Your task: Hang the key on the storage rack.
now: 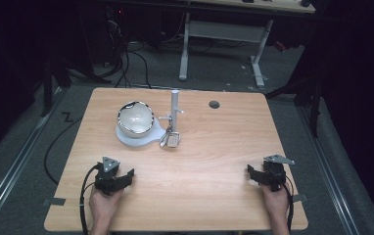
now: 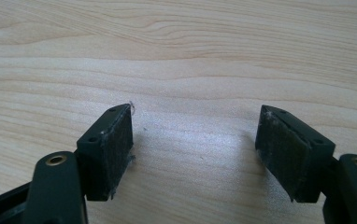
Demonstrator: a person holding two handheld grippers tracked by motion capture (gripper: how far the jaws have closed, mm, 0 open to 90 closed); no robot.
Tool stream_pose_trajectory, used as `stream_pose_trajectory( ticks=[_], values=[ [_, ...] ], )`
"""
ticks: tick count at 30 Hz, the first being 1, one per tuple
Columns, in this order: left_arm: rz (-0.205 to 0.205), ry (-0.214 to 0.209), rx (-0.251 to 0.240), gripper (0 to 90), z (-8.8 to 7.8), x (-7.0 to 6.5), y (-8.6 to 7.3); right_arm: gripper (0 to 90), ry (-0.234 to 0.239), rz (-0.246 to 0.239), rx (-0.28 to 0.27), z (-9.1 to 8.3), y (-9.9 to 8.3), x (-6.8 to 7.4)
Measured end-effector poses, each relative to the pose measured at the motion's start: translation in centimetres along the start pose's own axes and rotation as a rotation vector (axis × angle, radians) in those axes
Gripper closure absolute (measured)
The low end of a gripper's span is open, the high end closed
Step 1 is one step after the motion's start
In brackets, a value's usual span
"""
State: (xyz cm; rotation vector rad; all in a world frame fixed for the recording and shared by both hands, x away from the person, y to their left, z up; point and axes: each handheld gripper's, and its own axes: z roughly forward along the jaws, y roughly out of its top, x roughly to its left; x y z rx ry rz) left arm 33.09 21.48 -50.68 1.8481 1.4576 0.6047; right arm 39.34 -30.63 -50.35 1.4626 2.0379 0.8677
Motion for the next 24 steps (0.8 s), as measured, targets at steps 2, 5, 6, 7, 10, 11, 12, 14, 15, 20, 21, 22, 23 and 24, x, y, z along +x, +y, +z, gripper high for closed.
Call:
stream_pose_trajectory(
  ticks=[2,5,6,7,10,11,12,14,15,20,21,22,23,24],
  values=[
    [0.009,0.012,-0.002,35.5,0.07,-0.11,-0.11,27.9,0.000,0.002,0.000,0.00,0.00,0.02],
    [0.017,0.025,-0.002,34.8,0.06,-0.19,-0.15,27.9,-0.001,-0.001,0.000,0.00,0.00,-0.01],
    [0.018,0.029,-0.001,34.5,0.07,-0.21,-0.15,27.9,-0.001,-0.001,0.000,-0.01,0.00,-0.01],
    [0.021,0.033,0.001,34.0,0.08,-0.25,-0.15,27.9,-0.001,-0.001,0.000,0.00,0.00,-0.01],
    [0.033,0.040,0.008,32.4,0.17,-0.39,-0.11,27.9,-0.001,-0.001,0.000,-0.01,0.00,-0.01],
    [0.039,0.040,0.008,31.9,0.21,-0.46,-0.10,27.9,-0.001,-0.001,0.000,-0.01,0.00,-0.01],
    [0.037,0.037,0.010,31.4,0.23,-0.44,-0.09,27.9,-0.001,-0.001,0.000,-0.01,0.00,-0.01],
    [0.037,0.038,0.012,29.3,0.24,-0.46,-0.10,27.9,-0.001,-0.001,0.000,-0.01,-0.01,0.00],
    [0.036,0.039,0.013,28.9,0.24,-0.47,-0.10,27.9,-0.001,-0.001,0.000,-0.01,-0.01,0.00],
    [0.033,0.036,0.013,28.1,0.25,-0.44,-0.10,27.9,-0.001,-0.001,0.000,-0.01,-0.01,-0.01],
    [0.033,0.035,0.013,28.0,0.25,-0.44,-0.10,27.9,-0.001,-0.001,0.000,-0.01,-0.01,0.00],
    [0.034,0.032,0.014,27.6,0.26,-0.43,-0.10,27.8,-0.001,-0.001,0.000,-0.01,-0.01,-0.01],
    [0.035,0.029,0.014,27.1,0.26,-0.42,-0.09,27.9,0.000,-0.001,0.000,-0.01,-0.01,-0.01],
    [0.035,0.029,0.015,26.8,0.27,-0.42,-0.09,27.9,0.000,-0.001,0.000,-0.01,-0.01,-0.01]
  ],
)
